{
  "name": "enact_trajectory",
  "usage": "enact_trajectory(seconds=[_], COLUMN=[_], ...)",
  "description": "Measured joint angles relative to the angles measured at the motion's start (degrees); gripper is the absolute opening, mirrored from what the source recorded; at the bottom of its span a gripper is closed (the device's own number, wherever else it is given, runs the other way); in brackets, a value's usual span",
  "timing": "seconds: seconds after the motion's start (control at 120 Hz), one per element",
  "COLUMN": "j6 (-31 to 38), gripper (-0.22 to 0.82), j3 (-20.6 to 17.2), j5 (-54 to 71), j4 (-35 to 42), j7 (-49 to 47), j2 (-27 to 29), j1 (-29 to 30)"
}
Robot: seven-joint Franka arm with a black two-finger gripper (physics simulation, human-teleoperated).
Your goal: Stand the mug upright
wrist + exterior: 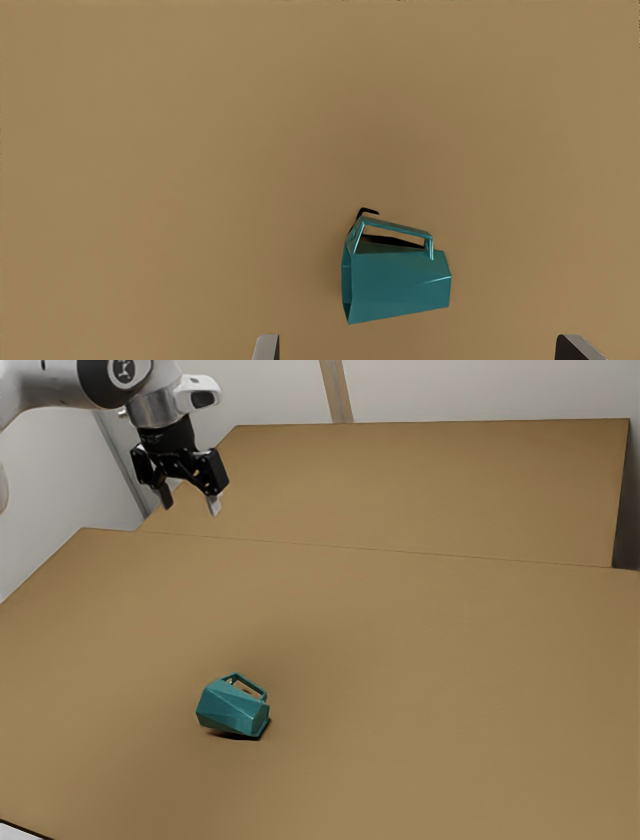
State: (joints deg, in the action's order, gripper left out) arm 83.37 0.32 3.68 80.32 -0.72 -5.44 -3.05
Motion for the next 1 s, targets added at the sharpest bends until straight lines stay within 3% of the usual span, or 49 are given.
enact_trajectory(seconds=[0.167, 0.317, 0.558, 0.658, 0.883, 1.0], j6=[1.1, 3.1, 7.9, 11.5, 18.6, 19.9], gripper=[0.6, 0.6, 0.6, 0.6, 0.6, 0.6], j3=[0.8, 11.5, 22.0, 23.4, 25.0, 26.7], j5=[0.4, -9.3, -27.7, -33.4, -47.7, -51.5], j4=[2.7, 14.0, 31.6, 38.3, 49.4, 50.6], j7=[0.1, 2.3, 14.1, 20.0, 32.3, 37.9], j2=[0.3, 3.3, 3.1, 2.2, 1.8, 1.9], j1=[-2.1, -3.0, 9.1, 10.5, 1.1, 4.1])
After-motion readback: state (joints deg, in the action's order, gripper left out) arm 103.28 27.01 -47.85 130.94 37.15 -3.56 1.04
